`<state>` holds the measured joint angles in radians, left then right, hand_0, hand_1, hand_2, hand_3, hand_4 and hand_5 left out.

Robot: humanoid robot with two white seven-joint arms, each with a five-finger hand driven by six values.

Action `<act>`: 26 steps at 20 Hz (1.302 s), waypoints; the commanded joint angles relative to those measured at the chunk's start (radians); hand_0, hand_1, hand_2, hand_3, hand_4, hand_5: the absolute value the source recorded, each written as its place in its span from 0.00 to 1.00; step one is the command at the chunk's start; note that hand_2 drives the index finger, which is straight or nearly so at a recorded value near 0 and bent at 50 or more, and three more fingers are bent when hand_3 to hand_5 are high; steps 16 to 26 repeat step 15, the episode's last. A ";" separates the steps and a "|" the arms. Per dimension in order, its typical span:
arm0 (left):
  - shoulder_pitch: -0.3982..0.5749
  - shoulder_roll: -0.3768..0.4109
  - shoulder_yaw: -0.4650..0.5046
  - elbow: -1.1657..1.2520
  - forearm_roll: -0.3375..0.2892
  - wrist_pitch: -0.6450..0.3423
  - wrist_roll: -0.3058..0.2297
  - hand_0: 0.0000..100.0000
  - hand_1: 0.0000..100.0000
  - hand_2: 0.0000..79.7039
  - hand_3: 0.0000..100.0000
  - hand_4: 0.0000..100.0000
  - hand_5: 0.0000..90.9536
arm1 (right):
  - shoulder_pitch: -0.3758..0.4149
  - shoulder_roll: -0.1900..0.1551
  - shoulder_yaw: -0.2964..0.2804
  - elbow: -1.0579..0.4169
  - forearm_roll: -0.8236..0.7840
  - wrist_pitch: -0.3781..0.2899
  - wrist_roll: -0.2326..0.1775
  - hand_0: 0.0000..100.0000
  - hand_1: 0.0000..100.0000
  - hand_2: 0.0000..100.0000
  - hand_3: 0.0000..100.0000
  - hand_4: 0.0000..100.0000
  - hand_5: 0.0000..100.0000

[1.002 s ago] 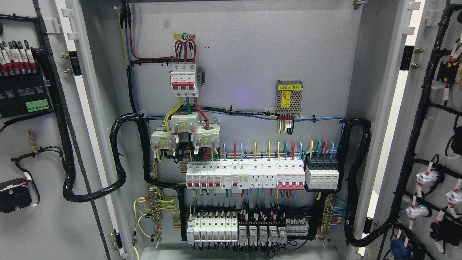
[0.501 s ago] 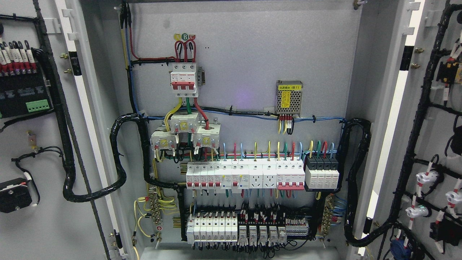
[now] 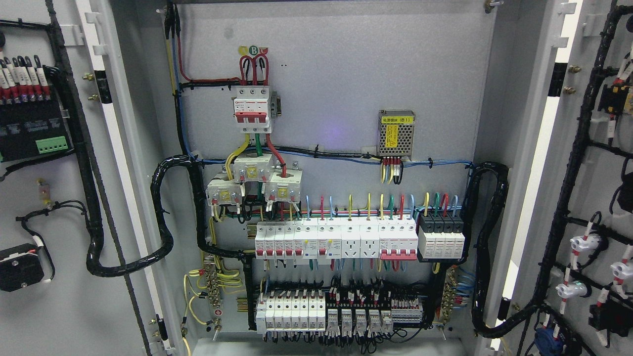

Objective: Open door with both hands

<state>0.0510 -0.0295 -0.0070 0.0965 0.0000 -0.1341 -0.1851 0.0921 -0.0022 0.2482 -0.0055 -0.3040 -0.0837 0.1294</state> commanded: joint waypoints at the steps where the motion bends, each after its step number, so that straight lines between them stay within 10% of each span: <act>1: 0.001 -0.009 0.033 -0.020 0.028 0.001 0.000 0.00 0.00 0.00 0.00 0.00 0.00 | 0.000 0.031 -0.003 -0.027 0.003 -0.001 0.010 0.38 0.00 0.00 0.00 0.00 0.00; 26: 0.001 -0.009 0.033 -0.020 0.028 0.001 0.000 0.00 0.00 0.00 0.00 0.00 0.00 | 0.005 0.036 -0.009 -0.028 0.002 -0.007 0.015 0.38 0.00 0.00 0.00 0.00 0.00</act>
